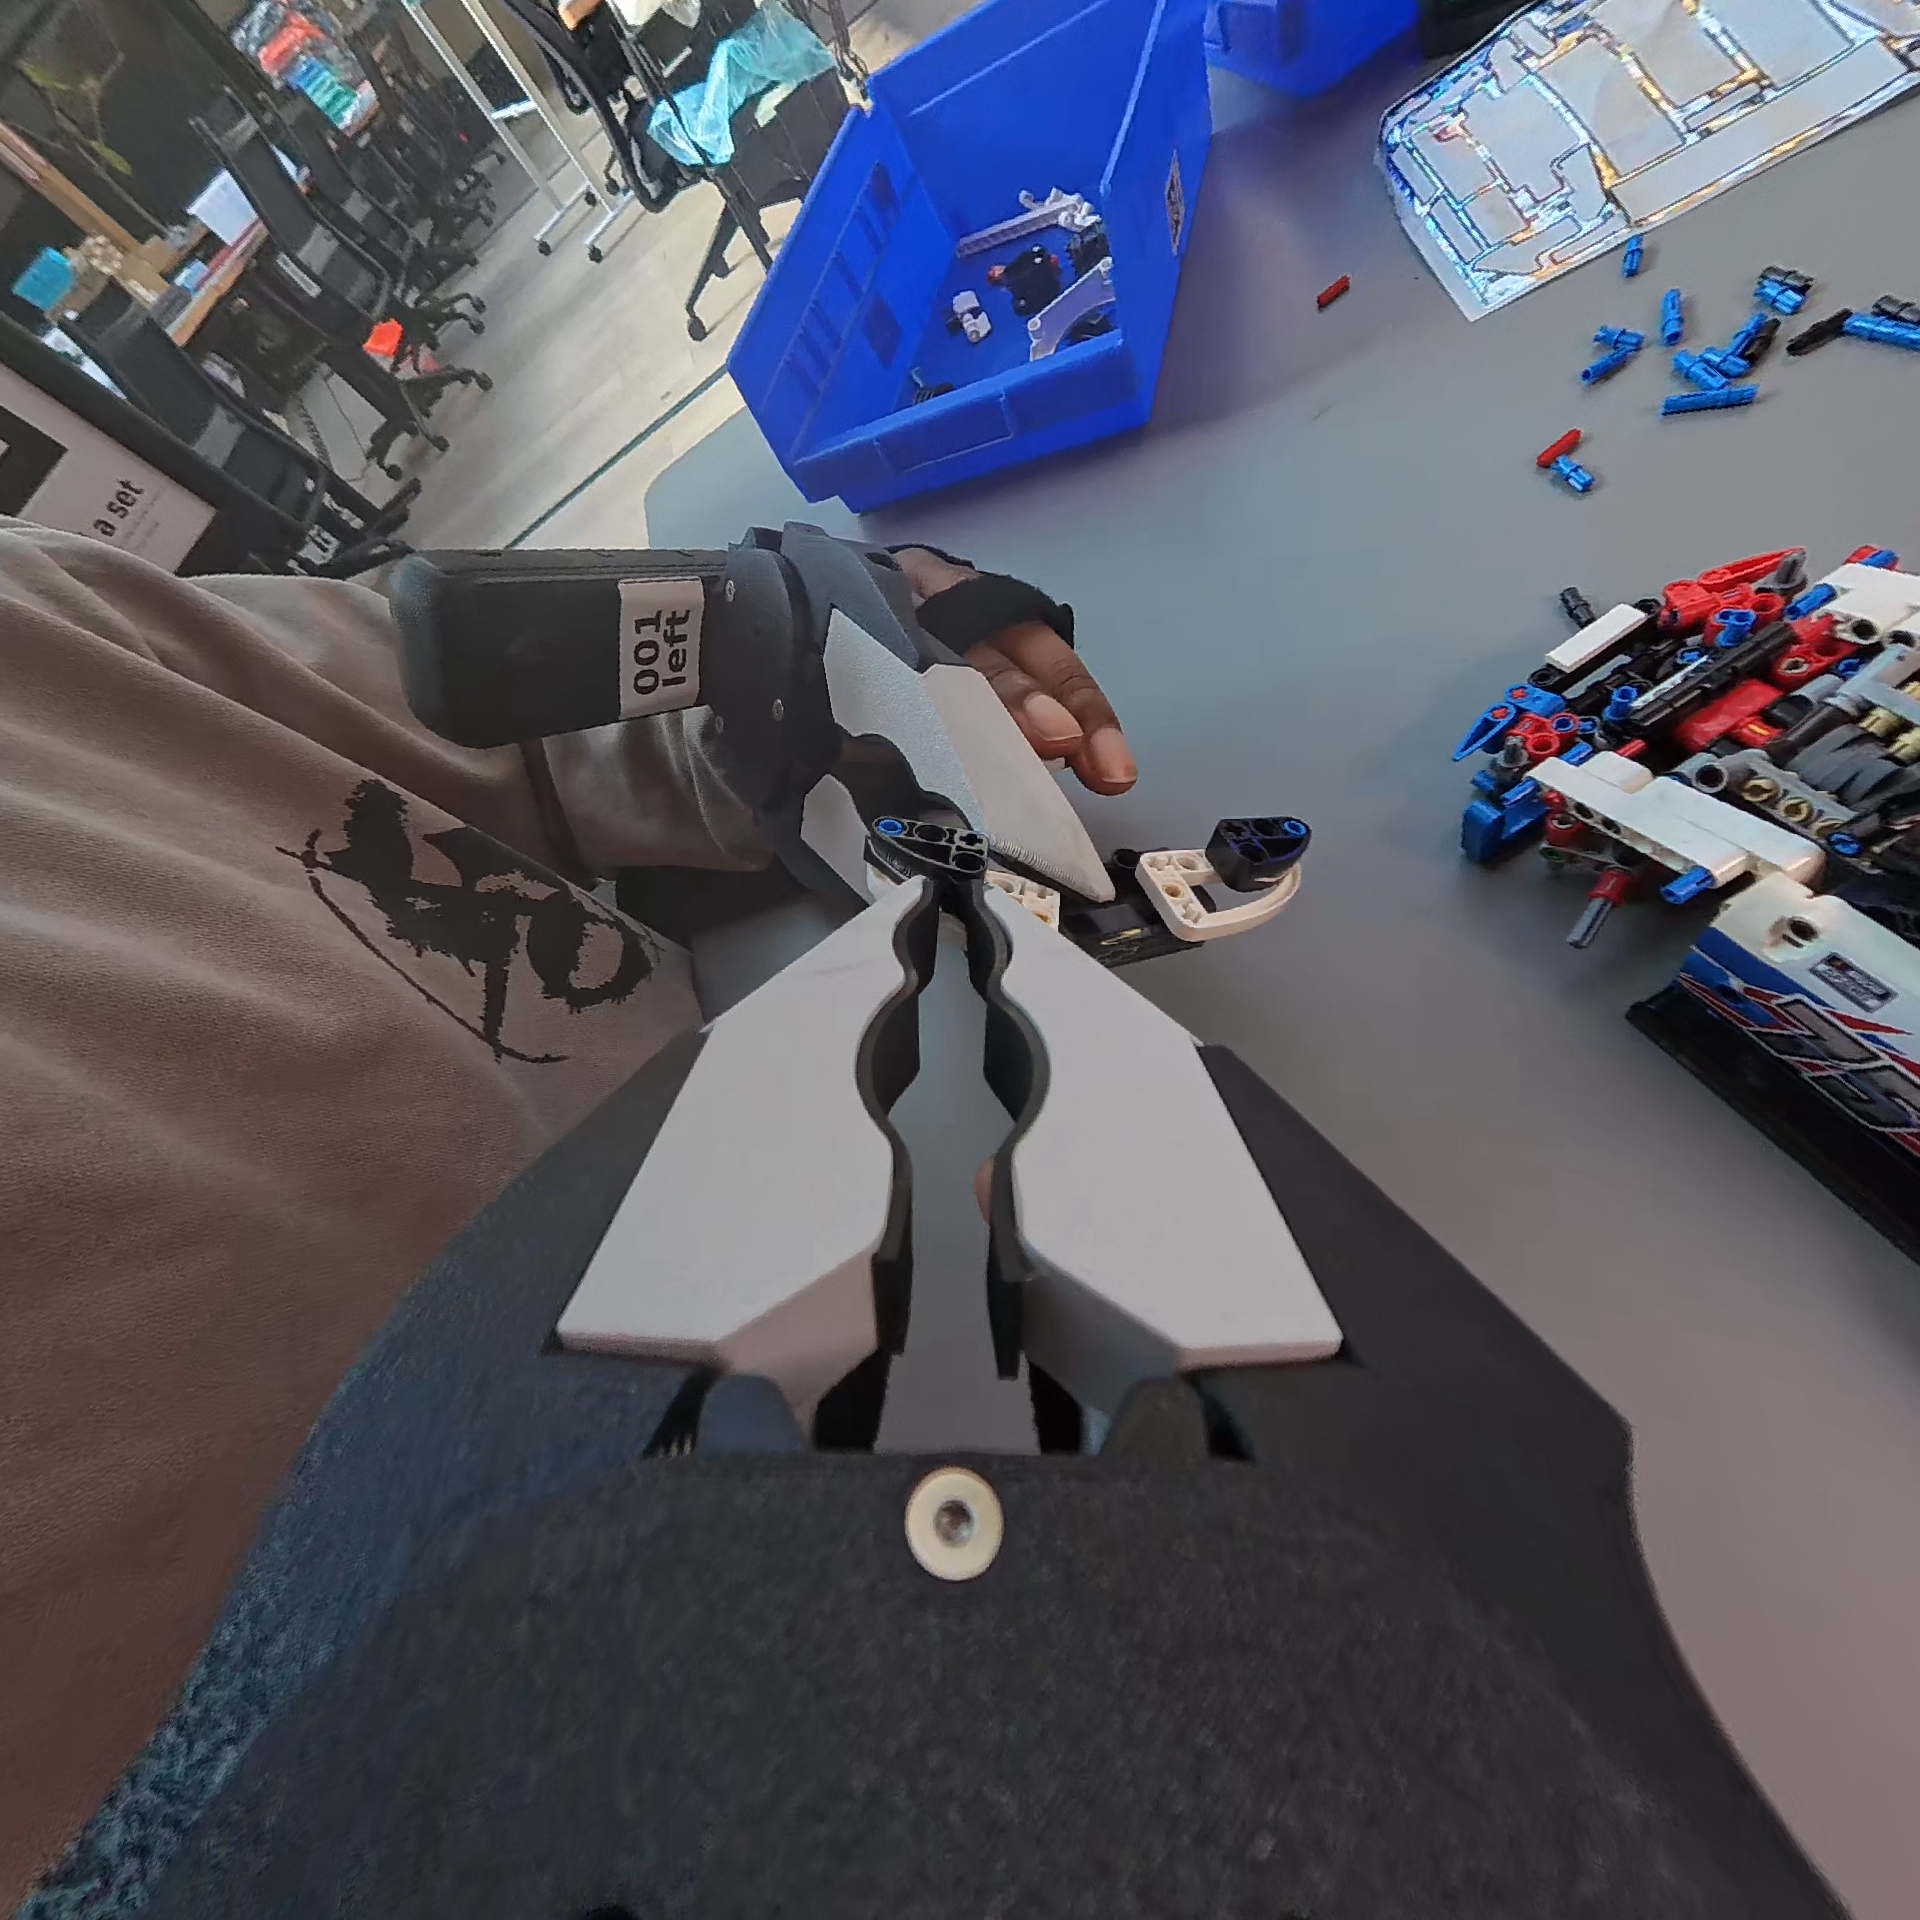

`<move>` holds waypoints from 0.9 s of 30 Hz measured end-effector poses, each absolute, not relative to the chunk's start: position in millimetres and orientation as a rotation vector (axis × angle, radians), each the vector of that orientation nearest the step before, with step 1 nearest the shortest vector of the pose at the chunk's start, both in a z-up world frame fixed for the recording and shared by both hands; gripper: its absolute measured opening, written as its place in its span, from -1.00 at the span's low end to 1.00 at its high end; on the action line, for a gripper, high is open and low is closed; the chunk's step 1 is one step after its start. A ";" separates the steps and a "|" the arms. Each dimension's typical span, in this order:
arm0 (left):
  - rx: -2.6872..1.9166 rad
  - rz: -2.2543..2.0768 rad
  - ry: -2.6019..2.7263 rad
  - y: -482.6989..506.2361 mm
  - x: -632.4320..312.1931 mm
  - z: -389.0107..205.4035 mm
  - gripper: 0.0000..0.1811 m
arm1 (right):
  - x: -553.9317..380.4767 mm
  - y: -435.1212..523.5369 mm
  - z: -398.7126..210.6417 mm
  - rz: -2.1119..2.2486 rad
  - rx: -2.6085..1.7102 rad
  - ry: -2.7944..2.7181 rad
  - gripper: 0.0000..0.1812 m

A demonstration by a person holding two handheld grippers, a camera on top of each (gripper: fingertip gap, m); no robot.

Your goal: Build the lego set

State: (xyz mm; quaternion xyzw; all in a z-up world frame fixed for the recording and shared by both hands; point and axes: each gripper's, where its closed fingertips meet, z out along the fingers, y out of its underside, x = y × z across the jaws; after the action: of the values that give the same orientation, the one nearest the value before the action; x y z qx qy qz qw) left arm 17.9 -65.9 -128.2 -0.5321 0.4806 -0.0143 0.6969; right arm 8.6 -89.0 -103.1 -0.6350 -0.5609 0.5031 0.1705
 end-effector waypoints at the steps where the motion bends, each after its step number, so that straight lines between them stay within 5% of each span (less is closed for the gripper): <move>1: -1.178 -0.032 1.079 -67.2 18.9 -127.7 -0.90 | 9.7 -90.6 -103.1 1.442 -1.796 -1.606 -0.98; 13: -1.082 -0.168 1.153 -94.6 42.1 -120.1 -0.90 | 25.0 -108.7 -97.4 1.630 -1.525 -1.798 -0.78; 22: -1.041 -0.462 1.219 -130.9 64.9 -113.1 -0.90 | 41.2 -141.2 -88.7 1.781 -1.230 -2.060 -0.82; 27: -1.038 -0.633 1.200 -141.8 66.9 -107.4 -0.91 | 45.9 -147.2 -88.5 1.803 -1.167 -2.132 -1.00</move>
State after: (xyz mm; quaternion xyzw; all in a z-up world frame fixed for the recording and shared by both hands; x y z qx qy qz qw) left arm 66.9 -141.8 -107.4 -0.4582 0.5298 -0.2796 0.6567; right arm 45.9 -147.2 -88.5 -0.3849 -0.7034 0.5947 0.0576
